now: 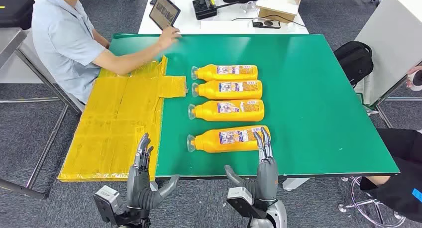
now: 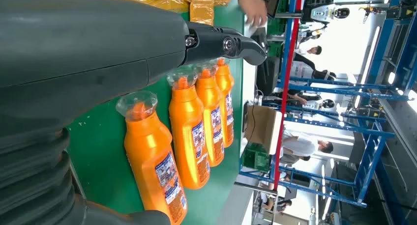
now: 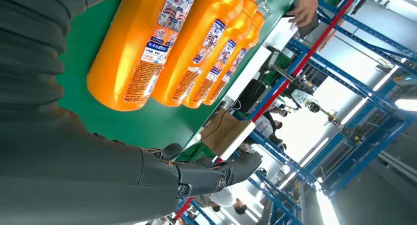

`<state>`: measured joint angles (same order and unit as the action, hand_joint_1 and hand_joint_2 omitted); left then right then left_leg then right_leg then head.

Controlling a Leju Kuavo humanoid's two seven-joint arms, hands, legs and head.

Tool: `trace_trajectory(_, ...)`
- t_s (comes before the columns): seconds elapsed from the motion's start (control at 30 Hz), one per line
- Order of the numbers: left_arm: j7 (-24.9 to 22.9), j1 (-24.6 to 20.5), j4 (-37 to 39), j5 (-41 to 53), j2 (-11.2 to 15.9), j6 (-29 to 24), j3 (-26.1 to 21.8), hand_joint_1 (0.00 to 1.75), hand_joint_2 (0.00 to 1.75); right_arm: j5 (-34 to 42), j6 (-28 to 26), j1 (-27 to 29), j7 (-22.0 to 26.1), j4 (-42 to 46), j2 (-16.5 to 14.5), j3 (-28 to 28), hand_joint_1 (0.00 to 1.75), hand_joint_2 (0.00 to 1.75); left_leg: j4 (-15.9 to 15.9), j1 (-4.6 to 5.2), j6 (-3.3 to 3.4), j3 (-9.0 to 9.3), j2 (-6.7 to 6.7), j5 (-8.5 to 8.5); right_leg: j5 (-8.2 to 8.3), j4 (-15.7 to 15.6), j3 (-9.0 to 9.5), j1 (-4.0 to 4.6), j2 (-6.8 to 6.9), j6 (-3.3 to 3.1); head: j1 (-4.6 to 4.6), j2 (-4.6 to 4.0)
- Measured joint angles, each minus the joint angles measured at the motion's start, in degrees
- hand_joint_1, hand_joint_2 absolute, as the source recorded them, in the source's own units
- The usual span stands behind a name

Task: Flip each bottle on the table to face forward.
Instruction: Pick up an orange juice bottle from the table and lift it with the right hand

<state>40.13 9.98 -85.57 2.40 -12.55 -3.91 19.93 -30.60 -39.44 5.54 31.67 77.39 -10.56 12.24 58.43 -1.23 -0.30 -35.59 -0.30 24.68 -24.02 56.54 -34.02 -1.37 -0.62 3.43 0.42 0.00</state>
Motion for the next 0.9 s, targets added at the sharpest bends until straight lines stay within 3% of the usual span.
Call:
trace_trajectory(0.57,0.00,-0.34,0.11,0.40,0.00,1.34,0.02,0.00,1.75,-5.45,2.44,-3.79,-4.04,-1.25,1.79,-2.57,0.00,1.75,0.00,0.01,0.02,0.01,0.01,-0.02,0.02,0.00,0.00,0.00,0.00,0.01,0.01,0.00)
trace_trajectory(0.77,0.00,-0.35,0.11,-0.11,0.07,1.79,0.40,0.00,1.75,-11.19,8.01,-8.18,-10.05,-4.76,4.87,-4.36,0.00,1.75,0.01,0.01,0.03,0.00,0.00,-0.02,0.02,0.00,0.01,-0.01,0.00,0.01,0.01,0.00)
trace_trajectory(0.9,0.00,-0.77,0.26,-0.25,0.09,2.22,0.84,0.00,1.75,-13.71,10.17,-11.63,-11.50,-8.45,6.71,-4.75,0.00,1.75,0.02,0.02,0.06,0.01,0.00,-0.05,0.04,0.00,0.02,-0.01,0.00,0.03,0.00,0.00)
